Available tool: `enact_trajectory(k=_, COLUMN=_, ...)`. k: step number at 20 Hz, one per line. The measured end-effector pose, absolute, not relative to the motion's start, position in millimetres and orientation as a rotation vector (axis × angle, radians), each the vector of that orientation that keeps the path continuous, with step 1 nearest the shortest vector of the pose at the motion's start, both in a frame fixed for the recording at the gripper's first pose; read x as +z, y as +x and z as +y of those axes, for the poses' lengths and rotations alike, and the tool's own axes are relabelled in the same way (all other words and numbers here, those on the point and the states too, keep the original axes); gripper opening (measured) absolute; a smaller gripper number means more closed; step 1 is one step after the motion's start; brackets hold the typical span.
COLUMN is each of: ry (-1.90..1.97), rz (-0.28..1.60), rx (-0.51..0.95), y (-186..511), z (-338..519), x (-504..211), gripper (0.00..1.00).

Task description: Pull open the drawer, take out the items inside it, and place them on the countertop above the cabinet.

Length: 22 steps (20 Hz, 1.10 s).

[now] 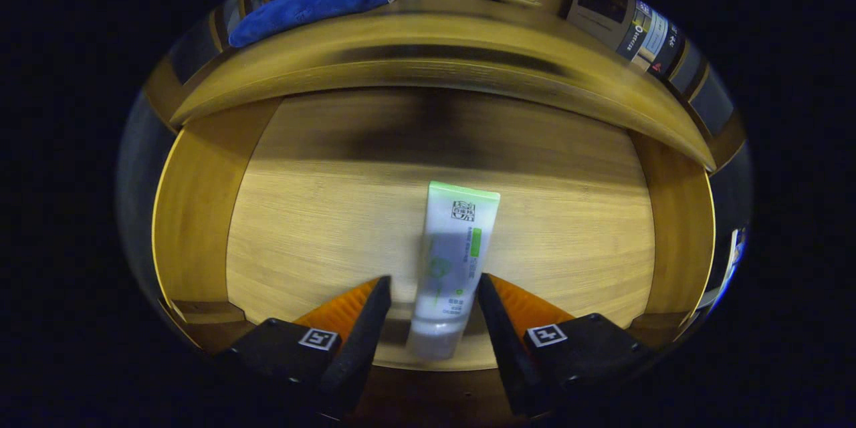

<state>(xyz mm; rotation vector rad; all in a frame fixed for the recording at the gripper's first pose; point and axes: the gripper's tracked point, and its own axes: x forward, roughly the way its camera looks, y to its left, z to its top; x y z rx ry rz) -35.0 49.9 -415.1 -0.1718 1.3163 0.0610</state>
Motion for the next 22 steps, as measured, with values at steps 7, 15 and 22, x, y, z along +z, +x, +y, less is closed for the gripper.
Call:
enact_trajectory(k=7, ry=-0.109, rz=1.28, rx=0.063, y=-37.9, z=52.9, x=-408.0, gripper=0.5)
enact_trajectory(k=15, ry=-0.065, rz=1.176, rx=0.093, y=-39.2, z=47.1, x=-348.2, gripper=0.5)
enact_trajectory(k=22, ry=-0.051, rz=1.107, rx=0.099, y=-50.7, z=39.9, x=-305.2, gripper=0.5)
